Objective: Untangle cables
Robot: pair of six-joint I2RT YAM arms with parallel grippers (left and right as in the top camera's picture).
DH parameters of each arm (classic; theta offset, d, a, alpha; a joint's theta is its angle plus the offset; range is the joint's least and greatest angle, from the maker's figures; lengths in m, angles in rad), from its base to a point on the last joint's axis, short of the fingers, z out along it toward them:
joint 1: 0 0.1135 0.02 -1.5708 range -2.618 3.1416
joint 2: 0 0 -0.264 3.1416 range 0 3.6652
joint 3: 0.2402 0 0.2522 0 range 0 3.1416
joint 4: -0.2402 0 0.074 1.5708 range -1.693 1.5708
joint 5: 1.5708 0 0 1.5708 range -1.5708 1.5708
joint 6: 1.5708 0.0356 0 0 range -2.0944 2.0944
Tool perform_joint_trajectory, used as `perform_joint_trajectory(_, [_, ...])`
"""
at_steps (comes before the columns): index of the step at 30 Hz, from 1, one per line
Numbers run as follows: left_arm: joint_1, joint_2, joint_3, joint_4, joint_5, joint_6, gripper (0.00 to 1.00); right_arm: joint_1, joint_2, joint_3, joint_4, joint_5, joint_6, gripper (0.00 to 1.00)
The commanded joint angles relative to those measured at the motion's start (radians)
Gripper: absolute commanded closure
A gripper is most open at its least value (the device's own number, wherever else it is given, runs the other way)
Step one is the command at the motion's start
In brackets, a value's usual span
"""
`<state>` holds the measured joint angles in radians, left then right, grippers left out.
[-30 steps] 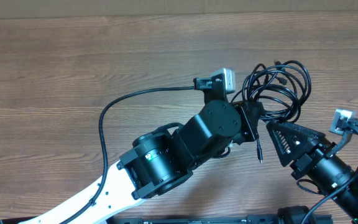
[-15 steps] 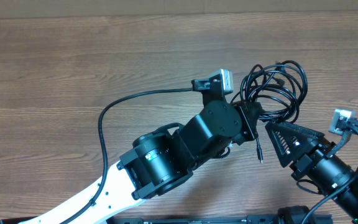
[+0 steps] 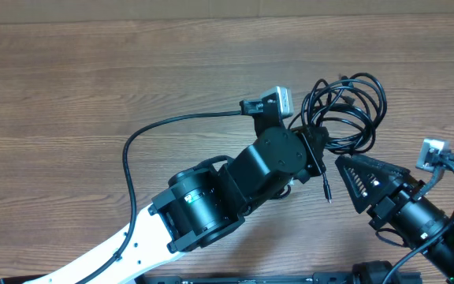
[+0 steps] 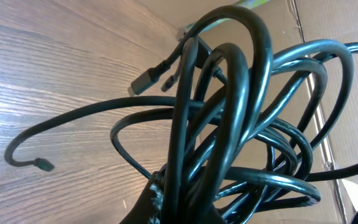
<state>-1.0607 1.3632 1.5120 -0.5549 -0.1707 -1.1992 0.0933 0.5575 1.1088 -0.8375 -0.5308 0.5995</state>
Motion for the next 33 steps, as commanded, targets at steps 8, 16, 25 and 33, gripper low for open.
perform_joint_trajectory(8, [-0.007, -0.004, 0.029, 0.014, 0.07, -0.006, 0.96, 0.003, 0.028, 0.003, 0.022, 0.043, -0.005, 0.51])
perform_joint_trajectory(16, [-0.007, -0.004, 0.029, 0.016, 0.121, -0.005, 0.96, 0.003, 0.089, 0.003, 0.026, 0.039, -0.005, 0.52])
perform_joint_trajectory(25, [-0.006, -0.004, 0.029, 0.008, 0.115, -0.005, 0.96, 0.003, 0.108, 0.003, 0.051, 0.04, -0.006, 0.87])
perform_joint_trajectory(33, [-0.004, -0.004, 0.029, 0.002, -0.083, -0.005, 0.96, 0.003, 0.108, 0.003, 0.01, -0.015, -0.063, 0.96])
